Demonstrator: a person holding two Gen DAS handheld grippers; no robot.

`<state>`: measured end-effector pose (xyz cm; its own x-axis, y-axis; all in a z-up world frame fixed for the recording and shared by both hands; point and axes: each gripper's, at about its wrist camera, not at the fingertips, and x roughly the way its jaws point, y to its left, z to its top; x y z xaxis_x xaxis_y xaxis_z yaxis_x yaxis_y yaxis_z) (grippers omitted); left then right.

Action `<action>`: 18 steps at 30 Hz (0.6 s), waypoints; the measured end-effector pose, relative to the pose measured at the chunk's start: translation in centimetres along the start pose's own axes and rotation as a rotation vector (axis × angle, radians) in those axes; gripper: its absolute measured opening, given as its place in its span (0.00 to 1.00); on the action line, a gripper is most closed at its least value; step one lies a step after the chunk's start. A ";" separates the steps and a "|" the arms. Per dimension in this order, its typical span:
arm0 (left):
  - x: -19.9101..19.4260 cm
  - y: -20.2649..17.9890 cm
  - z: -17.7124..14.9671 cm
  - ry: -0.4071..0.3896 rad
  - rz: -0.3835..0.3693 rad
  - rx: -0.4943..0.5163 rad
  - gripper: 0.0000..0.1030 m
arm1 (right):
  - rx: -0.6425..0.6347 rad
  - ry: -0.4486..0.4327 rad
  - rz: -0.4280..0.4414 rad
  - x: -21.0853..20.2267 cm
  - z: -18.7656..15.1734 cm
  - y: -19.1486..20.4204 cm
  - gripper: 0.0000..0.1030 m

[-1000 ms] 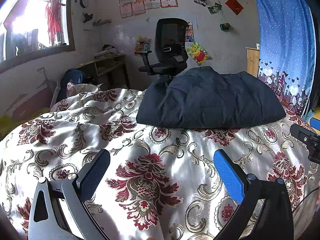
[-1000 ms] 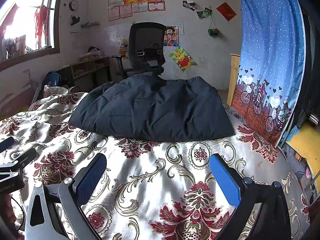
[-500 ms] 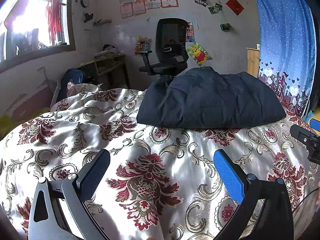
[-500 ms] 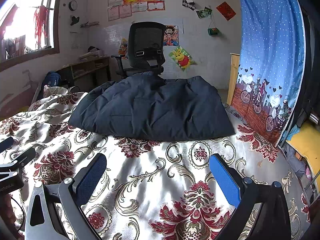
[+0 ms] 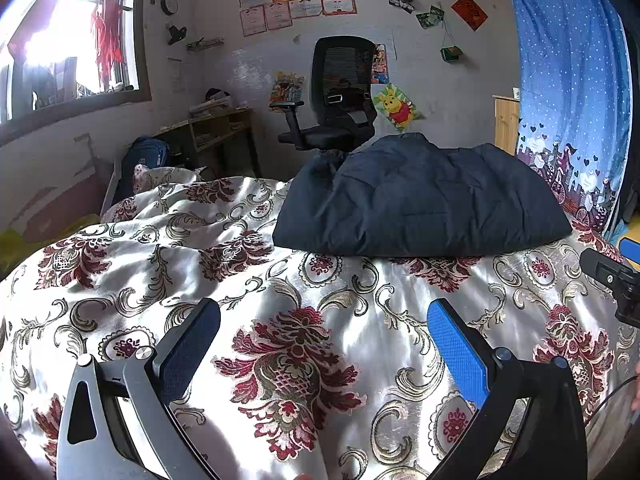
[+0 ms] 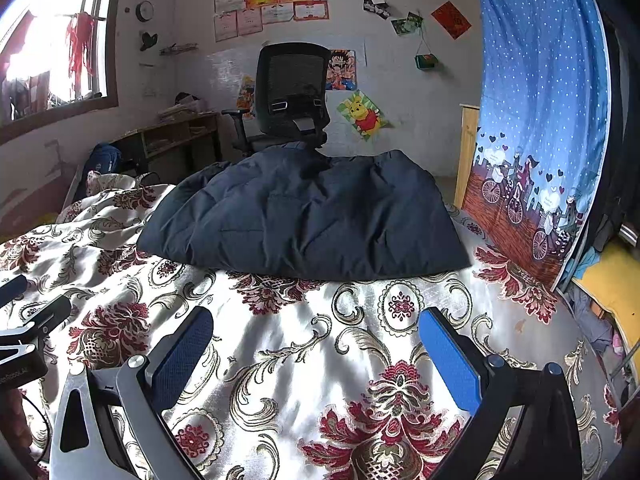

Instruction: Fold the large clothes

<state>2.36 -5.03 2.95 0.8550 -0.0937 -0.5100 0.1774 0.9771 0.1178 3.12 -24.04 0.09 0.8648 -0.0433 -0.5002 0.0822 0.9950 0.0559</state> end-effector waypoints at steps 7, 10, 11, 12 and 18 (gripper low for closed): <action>0.0 0.1 0.0 0.004 -0.003 0.001 0.99 | 0.001 0.001 0.000 -0.1 -0.1 0.0 1.00; 0.0 0.4 -0.1 0.013 -0.005 -0.002 0.99 | 0.001 0.001 0.001 0.0 0.0 0.0 1.00; 0.0 0.6 -0.1 0.019 -0.009 -0.008 0.99 | 0.001 0.001 0.001 0.0 0.0 0.0 1.00; 0.0 0.7 -0.2 0.021 -0.011 -0.014 0.99 | 0.001 0.001 0.001 -0.1 0.0 0.0 1.00; 0.3 1.1 -0.4 0.047 -0.023 -0.036 0.99 | 0.001 0.001 0.001 -0.1 0.0 0.0 1.00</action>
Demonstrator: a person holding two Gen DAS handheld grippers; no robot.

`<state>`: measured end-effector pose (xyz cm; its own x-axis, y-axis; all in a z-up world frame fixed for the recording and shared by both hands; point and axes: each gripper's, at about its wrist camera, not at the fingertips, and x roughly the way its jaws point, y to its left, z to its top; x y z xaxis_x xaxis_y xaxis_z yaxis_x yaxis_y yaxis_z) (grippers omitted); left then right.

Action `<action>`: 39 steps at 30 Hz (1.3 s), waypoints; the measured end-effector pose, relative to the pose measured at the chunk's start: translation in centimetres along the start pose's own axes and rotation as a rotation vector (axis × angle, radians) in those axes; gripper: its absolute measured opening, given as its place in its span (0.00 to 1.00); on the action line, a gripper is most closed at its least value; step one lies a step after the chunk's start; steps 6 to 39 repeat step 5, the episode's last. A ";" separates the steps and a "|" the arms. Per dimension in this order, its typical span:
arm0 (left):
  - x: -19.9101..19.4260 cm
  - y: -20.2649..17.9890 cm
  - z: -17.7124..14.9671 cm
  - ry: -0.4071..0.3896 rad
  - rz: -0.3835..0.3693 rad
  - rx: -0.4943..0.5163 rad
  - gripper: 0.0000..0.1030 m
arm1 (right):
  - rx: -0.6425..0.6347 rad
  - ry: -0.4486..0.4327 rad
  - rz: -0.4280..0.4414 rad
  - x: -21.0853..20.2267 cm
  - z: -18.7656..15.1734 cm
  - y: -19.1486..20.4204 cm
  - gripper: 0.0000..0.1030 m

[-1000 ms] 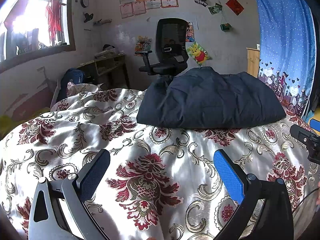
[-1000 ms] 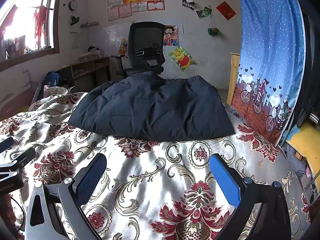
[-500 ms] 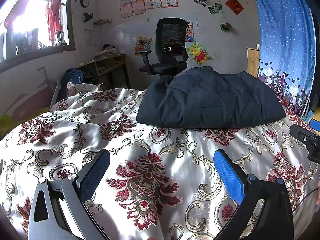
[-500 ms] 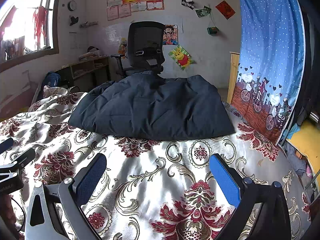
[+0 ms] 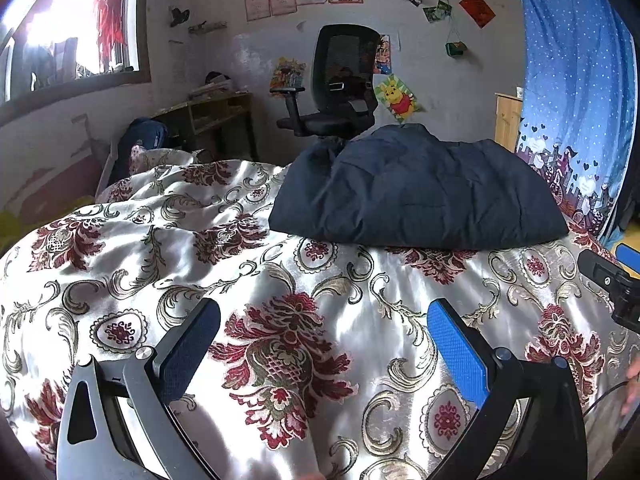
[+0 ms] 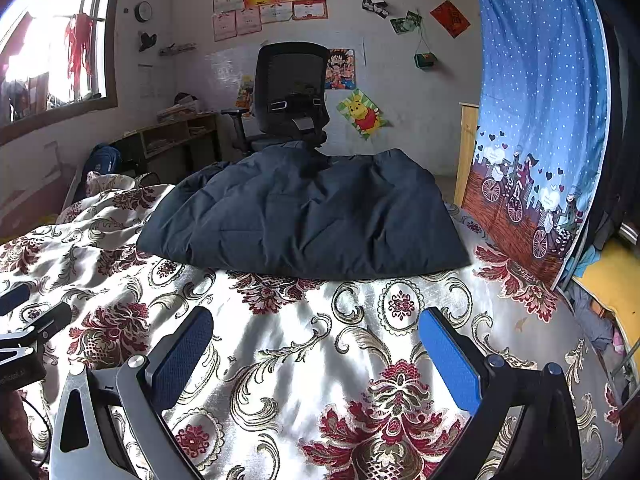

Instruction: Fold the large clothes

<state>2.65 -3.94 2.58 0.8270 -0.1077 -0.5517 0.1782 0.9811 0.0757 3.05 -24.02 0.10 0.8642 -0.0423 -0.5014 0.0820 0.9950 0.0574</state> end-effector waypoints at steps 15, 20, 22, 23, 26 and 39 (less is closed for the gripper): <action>-0.1 0.0 -0.1 -0.009 0.006 0.012 0.99 | 0.001 0.000 0.000 0.0 0.0 0.0 1.00; -0.1 0.0 -0.1 -0.009 0.006 0.012 0.99 | 0.001 0.000 0.000 0.0 0.0 0.0 1.00; -0.1 0.0 -0.1 -0.009 0.006 0.012 0.99 | 0.001 0.000 0.000 0.0 0.0 0.0 1.00; -0.1 0.0 -0.1 -0.009 0.006 0.012 0.99 | 0.001 0.000 0.000 0.0 0.0 0.0 1.00; -0.1 0.0 -0.1 -0.009 0.006 0.012 0.99 | 0.001 0.000 0.000 0.0 0.0 0.0 1.00; -0.1 0.0 -0.1 -0.009 0.006 0.012 0.99 | 0.001 0.000 0.000 0.0 0.0 0.0 1.00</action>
